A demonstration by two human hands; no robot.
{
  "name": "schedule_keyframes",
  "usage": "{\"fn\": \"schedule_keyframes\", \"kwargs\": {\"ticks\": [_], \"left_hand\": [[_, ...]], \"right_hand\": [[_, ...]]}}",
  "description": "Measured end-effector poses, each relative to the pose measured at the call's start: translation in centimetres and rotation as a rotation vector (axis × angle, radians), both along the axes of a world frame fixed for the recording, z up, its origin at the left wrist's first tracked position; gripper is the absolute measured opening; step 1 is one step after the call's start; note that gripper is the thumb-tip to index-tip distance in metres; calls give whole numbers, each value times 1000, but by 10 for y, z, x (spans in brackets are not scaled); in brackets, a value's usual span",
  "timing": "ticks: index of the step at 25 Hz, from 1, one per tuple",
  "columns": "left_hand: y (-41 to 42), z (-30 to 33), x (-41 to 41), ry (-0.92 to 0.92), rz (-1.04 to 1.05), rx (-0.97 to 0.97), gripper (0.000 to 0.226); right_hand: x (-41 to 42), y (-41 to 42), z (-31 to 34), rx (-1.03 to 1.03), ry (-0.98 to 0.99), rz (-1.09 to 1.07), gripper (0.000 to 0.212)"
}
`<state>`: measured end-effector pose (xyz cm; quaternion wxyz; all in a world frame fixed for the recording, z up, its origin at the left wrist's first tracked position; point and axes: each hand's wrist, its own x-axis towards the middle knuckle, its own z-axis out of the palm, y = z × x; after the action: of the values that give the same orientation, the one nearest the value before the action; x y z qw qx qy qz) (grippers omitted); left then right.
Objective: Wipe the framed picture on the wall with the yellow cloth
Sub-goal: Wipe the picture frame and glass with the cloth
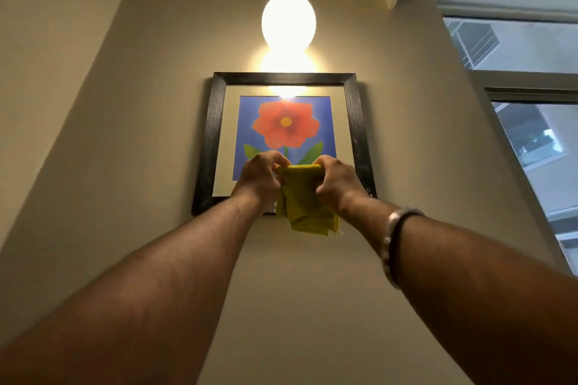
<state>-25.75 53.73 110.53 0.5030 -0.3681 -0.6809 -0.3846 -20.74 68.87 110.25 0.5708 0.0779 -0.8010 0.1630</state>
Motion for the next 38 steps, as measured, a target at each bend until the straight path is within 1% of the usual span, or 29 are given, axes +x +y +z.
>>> {"fn": "schedule_keyframes", "kwargs": {"ticks": [2,4,6,8,10,12,13,14,16,18,20,22,23,26,28,29,31,32,33,34,36,37,38], "left_hand": [[6,1,-21,17,-5,-10,19],[12,2,-40,50,-18,-14,18],[16,5,-60,92,-32,-11,16],[19,8,-80,156,-17,-6,16],[17,7,-96,256,37,-29,20],[7,6,-112,382,138,-45,30],[-1,5,-121,443,235,-42,38],[-10,5,-129,504,368,-41,48],[-27,5,-145,585,599,-57,64],[-32,2,-152,609,675,-28,69],[-30,1,-155,622,704,18,72],[-29,2,-159,620,726,68,76],[-30,2,-159,614,729,88,79],[-32,2,-160,600,736,96,81],[-31,2,-159,605,743,44,80],[-30,2,-159,599,739,20,79],[-30,3,-159,583,740,2,79],[-30,3,-159,579,740,9,79],[-30,2,-160,574,732,20,80],[-30,2,-160,564,710,33,81],[-32,3,-160,538,641,51,84],[-34,5,-160,530,619,43,85],[-34,6,-160,526,615,20,85]], "right_hand": [[-20,3,-1,-41,4,-35,26],[-37,6,1,-77,58,-72,27],[-58,9,0,-94,167,-147,29],[-83,13,-5,-82,315,-254,39],[-103,17,-15,9,480,-344,45],[-117,20,-24,222,633,-429,39],[-122,21,-27,329,673,-454,37],[-123,22,-28,411,681,-463,34],[-128,27,-27,498,631,-414,33],[-130,36,-30,487,540,-299,37],[-127,42,-35,446,447,-252,49],[-130,31,-40,412,409,-326,61],[-133,19,-43,401,418,-381,62],[-150,-3,-53,463,463,-406,54],[-151,16,-57,490,497,-396,49],[-147,33,-59,444,520,-418,47],[-132,61,-64,201,577,-457,48],[-129,62,-66,94,613,-473,47],[-131,51,-64,50,640,-474,46],[-137,32,-61,83,651,-450,44],[-155,-7,-60,284,594,-375,43],[-159,-14,-60,372,552,-352,44],[-156,-5,-59,415,519,-346,44]]}}
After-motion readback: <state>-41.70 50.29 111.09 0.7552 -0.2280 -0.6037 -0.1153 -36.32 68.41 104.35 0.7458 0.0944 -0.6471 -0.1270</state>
